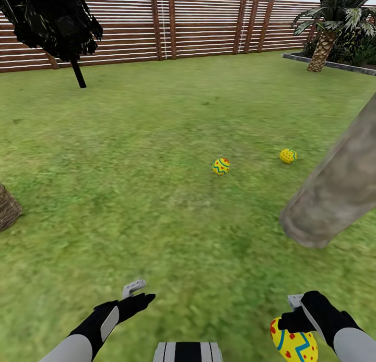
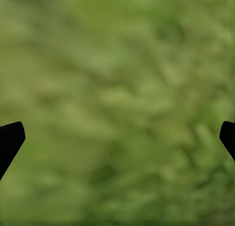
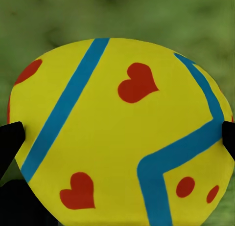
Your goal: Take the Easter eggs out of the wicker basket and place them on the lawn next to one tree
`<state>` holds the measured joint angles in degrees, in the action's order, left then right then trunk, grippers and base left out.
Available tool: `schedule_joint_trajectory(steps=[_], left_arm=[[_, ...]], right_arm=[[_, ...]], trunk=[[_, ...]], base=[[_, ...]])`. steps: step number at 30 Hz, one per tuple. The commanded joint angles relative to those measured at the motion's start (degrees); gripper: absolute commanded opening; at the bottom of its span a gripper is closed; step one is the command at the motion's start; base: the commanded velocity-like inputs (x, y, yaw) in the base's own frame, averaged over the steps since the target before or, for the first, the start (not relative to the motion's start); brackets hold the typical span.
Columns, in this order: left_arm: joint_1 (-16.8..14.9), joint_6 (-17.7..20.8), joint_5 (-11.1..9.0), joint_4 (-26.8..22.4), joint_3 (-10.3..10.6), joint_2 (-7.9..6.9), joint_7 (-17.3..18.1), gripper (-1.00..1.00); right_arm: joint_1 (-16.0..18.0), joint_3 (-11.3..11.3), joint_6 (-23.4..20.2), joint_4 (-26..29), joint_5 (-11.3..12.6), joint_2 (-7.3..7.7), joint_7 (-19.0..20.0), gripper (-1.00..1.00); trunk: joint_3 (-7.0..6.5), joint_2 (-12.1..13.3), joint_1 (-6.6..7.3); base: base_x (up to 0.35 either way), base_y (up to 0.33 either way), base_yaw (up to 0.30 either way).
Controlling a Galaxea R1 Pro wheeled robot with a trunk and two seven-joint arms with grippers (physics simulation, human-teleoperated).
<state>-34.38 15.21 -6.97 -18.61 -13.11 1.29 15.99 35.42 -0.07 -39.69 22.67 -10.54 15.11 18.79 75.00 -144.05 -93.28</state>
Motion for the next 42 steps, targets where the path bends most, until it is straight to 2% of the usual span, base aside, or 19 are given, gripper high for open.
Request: schedule_joint_trajectory(steps=[1,4,5,25,42], left_arm=[[0.0,0.6,-0.6,-0.1,-0.2,0.03,0.1,1.00],[0.0,0.6,-0.6,-0.1,-0.2,0.03,0.1,1.00],[0.0,0.6,-0.6,-0.1,-0.2,0.03,0.1,1.00],[0.0,0.6,-0.6,-0.1,-0.2,0.29,0.2,1.00],[0.0,1.1,-0.6,0.3,-0.4,-0.05,-0.2,1.00]], right_arm=[[0.0,0.0,-0.2,0.1,-0.6,0.01,0.5,-1.00],[0.0,0.0,-0.1,0.1,-0.7,0.06,0.4,-1.00],[0.0,0.0,-0.1,0.1,-0.6,0.08,0.4,1.00],[0.0,-0.1,-0.1,0.1,-0.5,0.01,0.4,1.00],[0.0,-0.1,-0.1,0.1,-0.5,-0.16,0.4,1.00]], trunk=[[0.04,0.0,0.01],[0.04,0.0,0.01],[0.04,0.0,0.01],[0.04,0.0,0.01],[-3.72,0.2,0.45]], base=[[0.000,0.000,0.000],[0.000,0.000,0.000],[0.000,0.000,0.000],[0.000,0.000,0.000],[0.000,0.000,0.000]])
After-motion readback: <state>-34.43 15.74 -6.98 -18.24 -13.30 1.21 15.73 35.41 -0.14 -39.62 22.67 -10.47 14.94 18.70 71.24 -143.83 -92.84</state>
